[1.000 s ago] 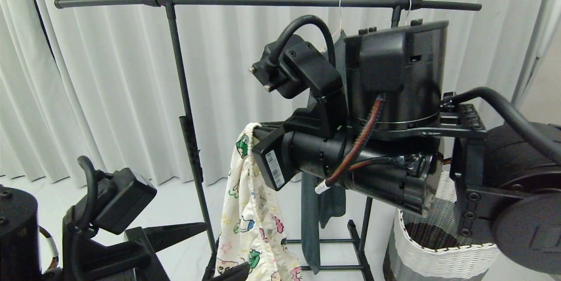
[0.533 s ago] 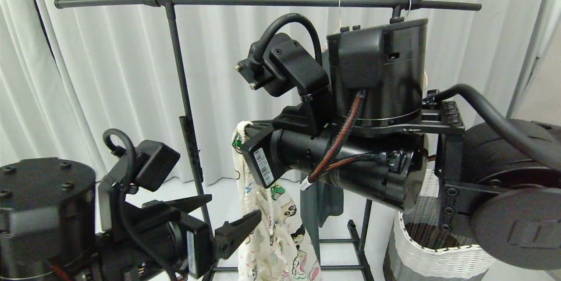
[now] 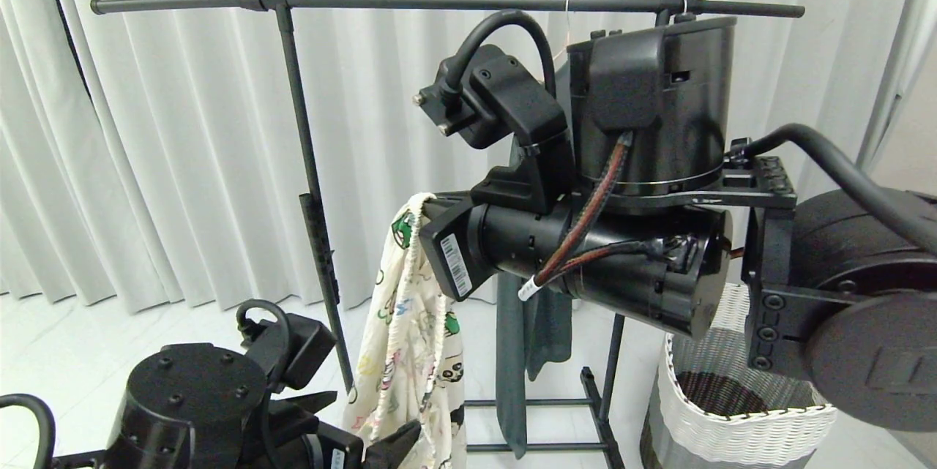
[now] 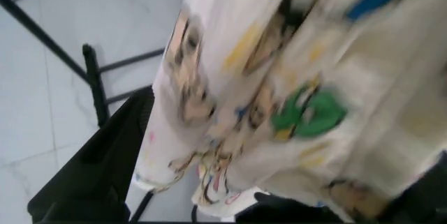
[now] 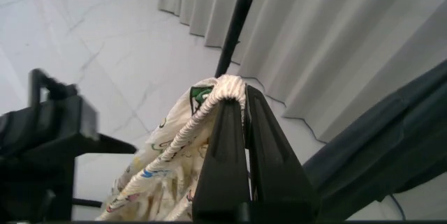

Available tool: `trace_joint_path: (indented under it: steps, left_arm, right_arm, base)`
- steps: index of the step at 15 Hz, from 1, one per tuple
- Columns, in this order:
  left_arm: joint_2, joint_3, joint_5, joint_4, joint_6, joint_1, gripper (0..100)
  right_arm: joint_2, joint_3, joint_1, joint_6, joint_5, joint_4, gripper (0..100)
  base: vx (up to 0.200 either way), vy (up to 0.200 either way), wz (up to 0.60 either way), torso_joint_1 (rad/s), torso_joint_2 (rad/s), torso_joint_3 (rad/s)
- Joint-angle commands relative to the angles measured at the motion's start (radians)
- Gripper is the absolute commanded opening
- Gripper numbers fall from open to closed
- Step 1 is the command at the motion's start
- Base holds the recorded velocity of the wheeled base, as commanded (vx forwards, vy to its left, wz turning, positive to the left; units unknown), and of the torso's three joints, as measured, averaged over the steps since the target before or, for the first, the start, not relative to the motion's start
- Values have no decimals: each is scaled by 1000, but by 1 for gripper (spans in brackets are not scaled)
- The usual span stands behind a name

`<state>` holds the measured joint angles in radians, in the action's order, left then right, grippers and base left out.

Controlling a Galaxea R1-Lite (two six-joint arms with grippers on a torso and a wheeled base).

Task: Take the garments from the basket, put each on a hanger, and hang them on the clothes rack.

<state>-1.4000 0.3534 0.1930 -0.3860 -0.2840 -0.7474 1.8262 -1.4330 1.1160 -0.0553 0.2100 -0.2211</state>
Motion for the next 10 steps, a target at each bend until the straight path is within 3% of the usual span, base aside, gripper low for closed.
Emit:
trace_joint_path:
  steps: [1,6,7,10]
  left_arm:
    - [32,-54,2,-1,0,0,100]
    - [67,-93,0,-1,0,0,100]
    - [76,-94,0,-1,0,0,0]
    - [121,-91,10,-1,9,-1,0]
  right_arm:
    - [-24,-1,-11,-1,0,9,0]
    - [-45,14,-21,-1,2,20,0]
    - [-48,22,-28,-1,3,20,0]
    - [-90,66,-87,-3,37,37,0]
  base:
    - [0,0,0,0,0,0]
    - [0,0,0,0,0,0]
    - [0,0,0,0,0,0]
    - [0,0,0,0,0,0]
